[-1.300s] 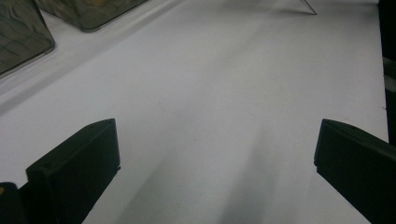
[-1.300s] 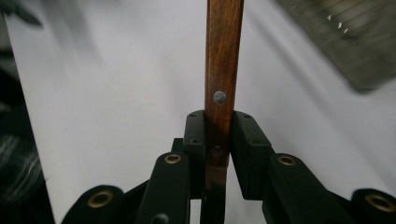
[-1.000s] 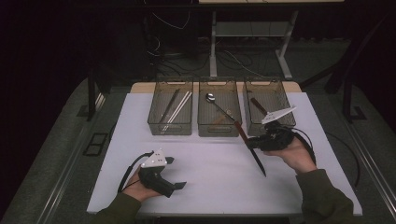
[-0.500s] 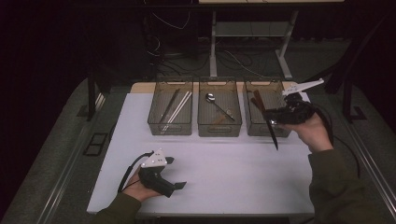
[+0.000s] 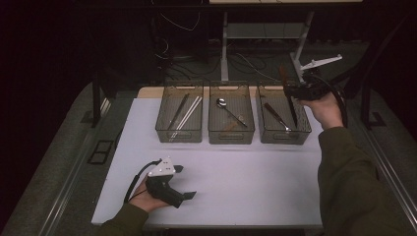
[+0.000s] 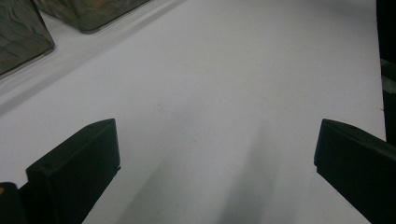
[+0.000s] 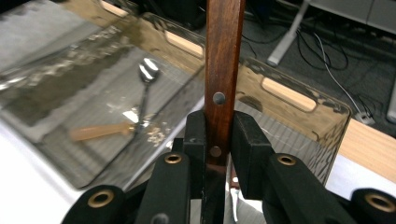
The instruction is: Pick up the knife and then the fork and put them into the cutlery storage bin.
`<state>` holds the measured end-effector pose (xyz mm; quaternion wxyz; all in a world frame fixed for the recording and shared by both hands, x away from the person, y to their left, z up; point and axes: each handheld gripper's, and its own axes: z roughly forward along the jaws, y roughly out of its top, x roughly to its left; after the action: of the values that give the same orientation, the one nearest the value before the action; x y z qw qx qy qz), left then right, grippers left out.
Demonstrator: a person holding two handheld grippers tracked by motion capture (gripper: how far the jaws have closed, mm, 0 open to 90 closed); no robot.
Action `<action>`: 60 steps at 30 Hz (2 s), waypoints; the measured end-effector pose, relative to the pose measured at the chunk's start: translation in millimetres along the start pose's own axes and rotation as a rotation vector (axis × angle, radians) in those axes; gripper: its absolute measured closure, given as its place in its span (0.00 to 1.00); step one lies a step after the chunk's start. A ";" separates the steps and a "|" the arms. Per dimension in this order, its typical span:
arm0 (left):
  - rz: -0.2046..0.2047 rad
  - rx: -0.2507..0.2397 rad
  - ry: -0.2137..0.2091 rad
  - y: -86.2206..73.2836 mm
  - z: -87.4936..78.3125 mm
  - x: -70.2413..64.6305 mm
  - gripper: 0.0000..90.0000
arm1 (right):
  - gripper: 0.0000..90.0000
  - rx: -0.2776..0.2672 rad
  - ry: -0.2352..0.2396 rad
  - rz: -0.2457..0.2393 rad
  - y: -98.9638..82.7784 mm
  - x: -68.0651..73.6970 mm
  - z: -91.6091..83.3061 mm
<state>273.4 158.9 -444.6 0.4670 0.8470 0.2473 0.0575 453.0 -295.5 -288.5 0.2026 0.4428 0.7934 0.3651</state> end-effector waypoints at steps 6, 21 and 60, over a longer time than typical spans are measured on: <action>-0.002 -0.006 -0.004 0.1 0.0 -0.6 0.00 | 0.86 0.056 -0.005 0.049 -12.5 -7.6 36.2; 0.003 -0.001 -0.005 0.2 -0.2 -0.8 0.00 | 0.82 0.164 -0.012 0.116 -50.3 -18.1 75.1; 0.013 0.012 0.016 -0.8 -4.6 3.0 0.00 | 0.19 -0.117 0.180 -0.041 -135.8 71.1 0.9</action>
<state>274.1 164.2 -443.1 0.4594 0.8510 0.2458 0.0657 340.8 -281.0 -392.0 0.1635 0.3797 0.7946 0.4447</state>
